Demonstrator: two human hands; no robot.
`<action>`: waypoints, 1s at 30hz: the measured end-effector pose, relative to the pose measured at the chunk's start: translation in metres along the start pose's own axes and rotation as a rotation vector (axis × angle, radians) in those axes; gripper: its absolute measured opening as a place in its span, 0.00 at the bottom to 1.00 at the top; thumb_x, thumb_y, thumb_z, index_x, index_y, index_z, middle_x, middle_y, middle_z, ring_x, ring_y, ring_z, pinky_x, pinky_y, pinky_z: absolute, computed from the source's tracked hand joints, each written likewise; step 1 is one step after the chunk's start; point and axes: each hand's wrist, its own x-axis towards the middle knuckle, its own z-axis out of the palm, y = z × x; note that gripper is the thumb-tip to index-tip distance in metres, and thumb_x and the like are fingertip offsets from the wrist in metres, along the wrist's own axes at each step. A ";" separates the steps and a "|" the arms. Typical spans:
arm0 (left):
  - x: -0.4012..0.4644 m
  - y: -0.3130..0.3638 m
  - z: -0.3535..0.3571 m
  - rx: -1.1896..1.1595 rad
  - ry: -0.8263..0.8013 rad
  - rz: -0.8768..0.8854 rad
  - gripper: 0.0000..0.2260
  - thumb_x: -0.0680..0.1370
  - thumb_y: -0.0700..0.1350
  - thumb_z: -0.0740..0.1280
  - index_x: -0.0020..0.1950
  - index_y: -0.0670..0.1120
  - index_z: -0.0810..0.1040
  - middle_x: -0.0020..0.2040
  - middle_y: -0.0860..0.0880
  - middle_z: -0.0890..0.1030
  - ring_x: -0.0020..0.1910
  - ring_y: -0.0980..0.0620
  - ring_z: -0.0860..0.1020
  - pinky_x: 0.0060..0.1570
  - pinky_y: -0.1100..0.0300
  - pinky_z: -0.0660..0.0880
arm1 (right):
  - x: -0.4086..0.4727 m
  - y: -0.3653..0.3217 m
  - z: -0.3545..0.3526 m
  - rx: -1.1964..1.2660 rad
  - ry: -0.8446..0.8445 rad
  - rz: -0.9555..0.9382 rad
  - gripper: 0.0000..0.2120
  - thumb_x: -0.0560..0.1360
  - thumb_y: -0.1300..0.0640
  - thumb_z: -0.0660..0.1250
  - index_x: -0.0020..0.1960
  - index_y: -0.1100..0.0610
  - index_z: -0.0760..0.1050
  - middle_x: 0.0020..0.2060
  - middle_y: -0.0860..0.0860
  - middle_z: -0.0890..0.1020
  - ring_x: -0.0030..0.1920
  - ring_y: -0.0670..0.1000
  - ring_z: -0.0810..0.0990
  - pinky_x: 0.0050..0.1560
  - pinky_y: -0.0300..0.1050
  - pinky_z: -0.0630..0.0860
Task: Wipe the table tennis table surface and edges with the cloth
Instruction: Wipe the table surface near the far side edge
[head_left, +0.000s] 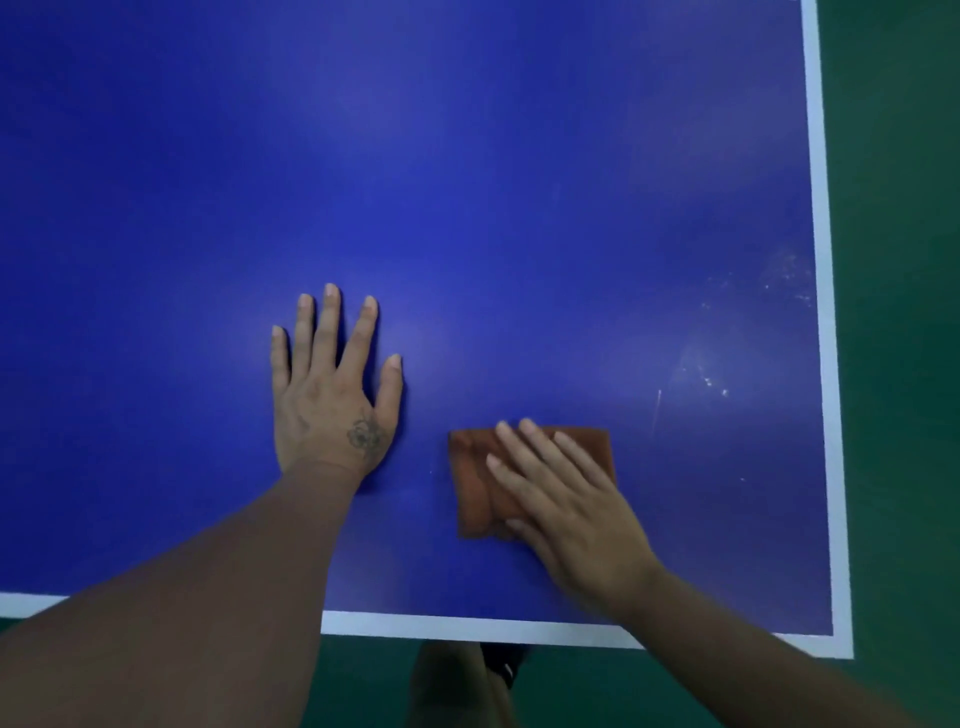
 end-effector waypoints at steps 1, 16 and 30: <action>0.000 -0.001 0.000 0.001 -0.002 -0.001 0.30 0.86 0.61 0.53 0.87 0.52 0.61 0.88 0.45 0.56 0.87 0.43 0.51 0.85 0.39 0.47 | 0.001 -0.005 -0.001 0.024 -0.013 -0.020 0.25 0.88 0.49 0.55 0.83 0.53 0.61 0.85 0.50 0.53 0.85 0.53 0.51 0.82 0.56 0.56; -0.001 -0.003 0.003 0.007 0.026 0.017 0.28 0.87 0.58 0.56 0.86 0.51 0.63 0.88 0.45 0.57 0.87 0.42 0.53 0.84 0.37 0.50 | 0.167 0.047 -0.028 -0.107 0.091 0.201 0.28 0.87 0.47 0.53 0.84 0.54 0.58 0.85 0.50 0.55 0.85 0.55 0.50 0.83 0.60 0.50; 0.000 0.001 -0.005 0.012 -0.067 0.002 0.29 0.86 0.60 0.52 0.87 0.52 0.59 0.88 0.45 0.54 0.88 0.43 0.49 0.85 0.38 0.46 | -0.004 -0.085 0.030 0.061 -0.023 -0.138 0.26 0.88 0.47 0.51 0.83 0.53 0.60 0.85 0.47 0.54 0.85 0.53 0.50 0.81 0.61 0.53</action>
